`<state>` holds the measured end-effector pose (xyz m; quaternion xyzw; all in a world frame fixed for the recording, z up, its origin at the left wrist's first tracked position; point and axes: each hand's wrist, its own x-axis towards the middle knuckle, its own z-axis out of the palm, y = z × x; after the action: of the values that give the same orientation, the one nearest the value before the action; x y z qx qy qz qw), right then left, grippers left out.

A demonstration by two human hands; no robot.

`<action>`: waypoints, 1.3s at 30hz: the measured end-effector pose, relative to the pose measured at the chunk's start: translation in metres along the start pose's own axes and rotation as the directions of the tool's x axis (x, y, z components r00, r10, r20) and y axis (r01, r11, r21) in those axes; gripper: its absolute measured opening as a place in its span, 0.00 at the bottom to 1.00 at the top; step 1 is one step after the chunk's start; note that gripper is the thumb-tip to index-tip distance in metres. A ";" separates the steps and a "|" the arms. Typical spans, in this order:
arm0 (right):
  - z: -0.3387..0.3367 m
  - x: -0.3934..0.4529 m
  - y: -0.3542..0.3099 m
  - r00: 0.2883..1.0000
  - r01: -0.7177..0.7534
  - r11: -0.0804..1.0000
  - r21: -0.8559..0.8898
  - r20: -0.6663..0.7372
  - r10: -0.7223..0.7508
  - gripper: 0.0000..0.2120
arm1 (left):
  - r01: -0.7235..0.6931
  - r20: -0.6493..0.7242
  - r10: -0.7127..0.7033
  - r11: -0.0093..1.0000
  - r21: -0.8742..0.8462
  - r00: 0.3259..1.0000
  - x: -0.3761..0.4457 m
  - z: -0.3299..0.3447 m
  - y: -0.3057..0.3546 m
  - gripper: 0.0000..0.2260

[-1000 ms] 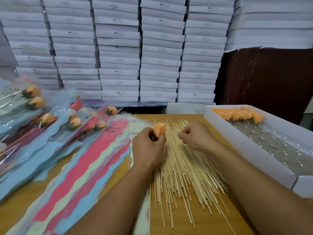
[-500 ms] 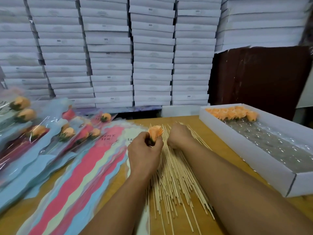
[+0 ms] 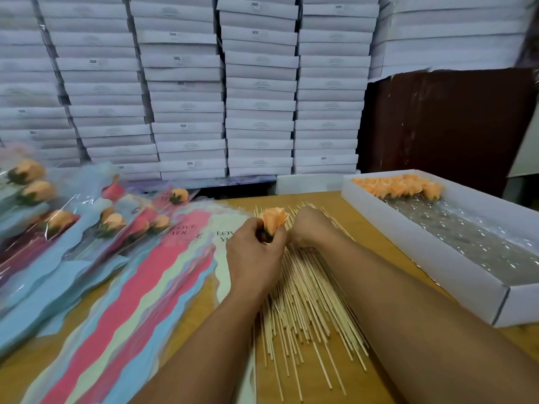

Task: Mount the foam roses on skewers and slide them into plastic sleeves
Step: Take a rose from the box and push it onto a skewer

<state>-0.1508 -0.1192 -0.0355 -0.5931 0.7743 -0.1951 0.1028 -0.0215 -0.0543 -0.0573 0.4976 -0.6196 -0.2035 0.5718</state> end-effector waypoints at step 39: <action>-0.050 -0.072 0.010 0.948 0.054 0.536 0.842 0.125 -0.293 0.11 | 0.529 0.322 -0.434 0.536 -0.658 0.841 0.021 -0.016 0.011 0.13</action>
<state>-0.1592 -0.0387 0.0002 -0.5682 0.5073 -0.4691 0.4470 -0.0081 -0.0621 -0.0334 0.3678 -0.3586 -0.6101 0.6033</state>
